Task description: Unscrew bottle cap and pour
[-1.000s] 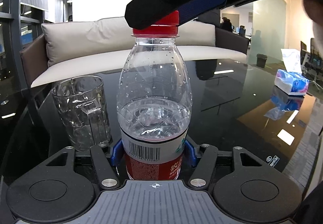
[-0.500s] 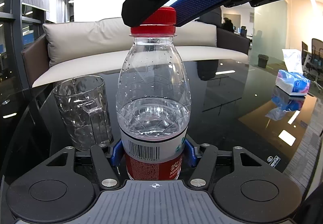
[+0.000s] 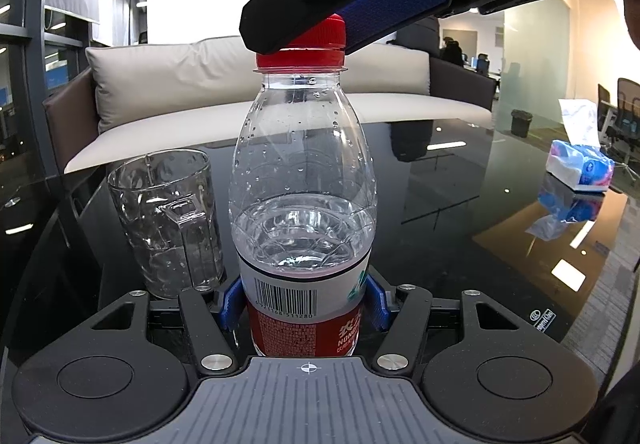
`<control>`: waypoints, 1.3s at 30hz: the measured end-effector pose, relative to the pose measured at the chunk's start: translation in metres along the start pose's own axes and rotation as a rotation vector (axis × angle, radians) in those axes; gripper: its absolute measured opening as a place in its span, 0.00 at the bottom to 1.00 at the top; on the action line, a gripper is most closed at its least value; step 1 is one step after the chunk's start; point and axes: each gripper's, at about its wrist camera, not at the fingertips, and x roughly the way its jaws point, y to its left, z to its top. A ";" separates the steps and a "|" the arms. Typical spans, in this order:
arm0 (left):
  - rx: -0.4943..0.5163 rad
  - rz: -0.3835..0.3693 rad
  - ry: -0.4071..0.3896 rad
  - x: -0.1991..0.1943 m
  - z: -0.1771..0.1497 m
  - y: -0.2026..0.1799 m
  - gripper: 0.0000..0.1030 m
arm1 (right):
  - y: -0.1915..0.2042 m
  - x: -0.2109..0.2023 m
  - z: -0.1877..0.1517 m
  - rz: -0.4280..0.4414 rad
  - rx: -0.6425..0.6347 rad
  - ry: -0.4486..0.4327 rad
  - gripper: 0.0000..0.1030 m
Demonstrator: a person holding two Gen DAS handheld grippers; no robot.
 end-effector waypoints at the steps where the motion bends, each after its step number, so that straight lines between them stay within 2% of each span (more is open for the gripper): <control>1: 0.000 -0.001 0.000 0.000 0.000 0.000 0.54 | -0.004 0.000 -0.001 0.025 -0.009 -0.004 0.30; 11: 0.003 -0.010 -0.001 -0.001 0.000 0.003 0.54 | -0.035 0.004 0.007 0.234 -0.082 0.014 0.30; 14: 0.001 -0.008 0.000 -0.002 0.000 0.003 0.54 | -0.037 0.005 0.009 0.227 -0.056 0.030 0.32; 16: 0.004 -0.003 -0.001 -0.002 0.000 0.001 0.54 | -0.016 -0.001 0.007 0.128 -0.092 0.017 0.32; 18: 0.007 -0.001 -0.003 -0.002 0.000 0.000 0.54 | -0.006 -0.005 0.003 0.049 -0.039 0.002 0.32; 22: 0.009 0.001 -0.004 -0.002 0.000 -0.001 0.54 | 0.012 -0.009 -0.003 -0.057 -0.018 -0.025 0.32; 24: 0.008 0.002 -0.003 -0.001 0.000 -0.001 0.54 | 0.014 -0.008 -0.005 -0.077 -0.001 -0.036 0.32; 33: 0.010 0.002 -0.006 -0.001 -0.001 -0.001 0.54 | 0.005 -0.001 -0.006 -0.030 -0.001 -0.049 0.31; 39: 0.013 -0.003 -0.013 -0.002 -0.002 0.000 0.54 | -0.012 0.000 -0.006 0.080 -0.038 -0.048 0.30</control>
